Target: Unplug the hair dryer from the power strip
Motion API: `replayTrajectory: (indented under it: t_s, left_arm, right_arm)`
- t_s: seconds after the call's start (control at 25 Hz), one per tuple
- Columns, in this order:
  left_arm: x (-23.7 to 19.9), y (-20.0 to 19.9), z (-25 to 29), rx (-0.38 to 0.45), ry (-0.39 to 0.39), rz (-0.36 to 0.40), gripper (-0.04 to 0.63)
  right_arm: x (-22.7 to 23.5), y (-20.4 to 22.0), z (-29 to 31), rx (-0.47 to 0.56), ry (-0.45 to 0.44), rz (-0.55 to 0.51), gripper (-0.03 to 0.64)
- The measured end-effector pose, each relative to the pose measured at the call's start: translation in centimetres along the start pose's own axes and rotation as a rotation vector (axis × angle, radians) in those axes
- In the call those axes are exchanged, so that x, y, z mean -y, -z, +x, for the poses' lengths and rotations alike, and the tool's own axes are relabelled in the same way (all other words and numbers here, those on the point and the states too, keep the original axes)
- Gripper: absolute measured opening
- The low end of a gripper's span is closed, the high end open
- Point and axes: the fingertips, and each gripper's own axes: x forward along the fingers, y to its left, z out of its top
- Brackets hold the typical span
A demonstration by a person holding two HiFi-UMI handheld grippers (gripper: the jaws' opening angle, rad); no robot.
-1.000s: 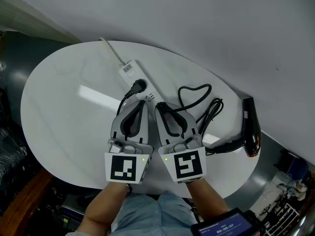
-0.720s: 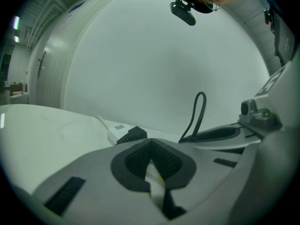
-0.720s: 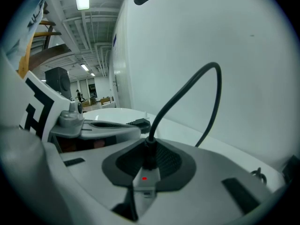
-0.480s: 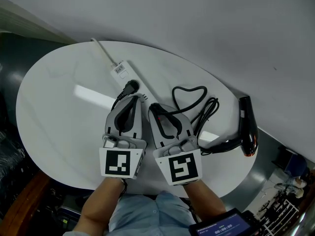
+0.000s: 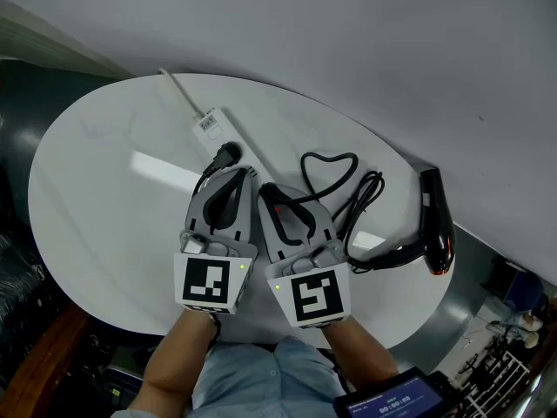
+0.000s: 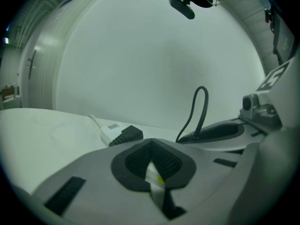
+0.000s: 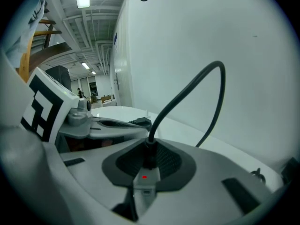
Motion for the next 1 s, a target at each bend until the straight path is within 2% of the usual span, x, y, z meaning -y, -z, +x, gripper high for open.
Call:
replayTrajectory:
  t_s: [0.24, 0.44, 0.48, 0.6, 0.64, 0.72, 0.92, 1.0]
  left_arm:
    - [0.5, 0.5, 0.4, -0.038, 0.048, 0.042, -0.003]
    - [0.3, 0.9, 0.1, -0.07, 0.087, 0.034, -0.003]
    - [0.5, 0.9, 0.1, -0.074, 0.095, 0.044, -0.003]
    - [1.1, 1.0, 0.3, -0.09, 0.119, 0.081, -0.003]
    - [1.1, 1.0, 0.3, -0.087, 0.12, 0.074, -0.003]
    - [0.7, 0.9, 0.2, -0.076, 0.112, 0.05, -0.003]
    - [0.6, 1.0, 0.3, -0.069, 0.107, 0.058, -0.003]
    - [0.4, 1.0, 0.1, -0.066, 0.107, 0.04, -0.003]
  right_arm:
    - [0.0, -0.2, -0.1, 0.016, -0.005, 0.015, 0.051]
    - [-0.1, -0.5, -0.6, 0.018, -0.014, -0.008, 0.048]
    - [0.0, -1.1, -0.8, 0.049, -0.008, 0.003, 0.048]
    - [0.7, -4.3, -1.7, 0.228, 0.058, 0.152, 0.048]
    - [0.8, -4.9, -2.0, 0.25, 0.071, 0.174, 0.048]
    - [1.1, -5.2, -2.5, 0.251, 0.079, 0.17, 0.048]
    - [1.9, -5.3, -4.0, 0.265, 0.105, 0.156, 0.049]
    - [1.8, -4.8, -4.7, 0.241, 0.104, 0.122, 0.049]
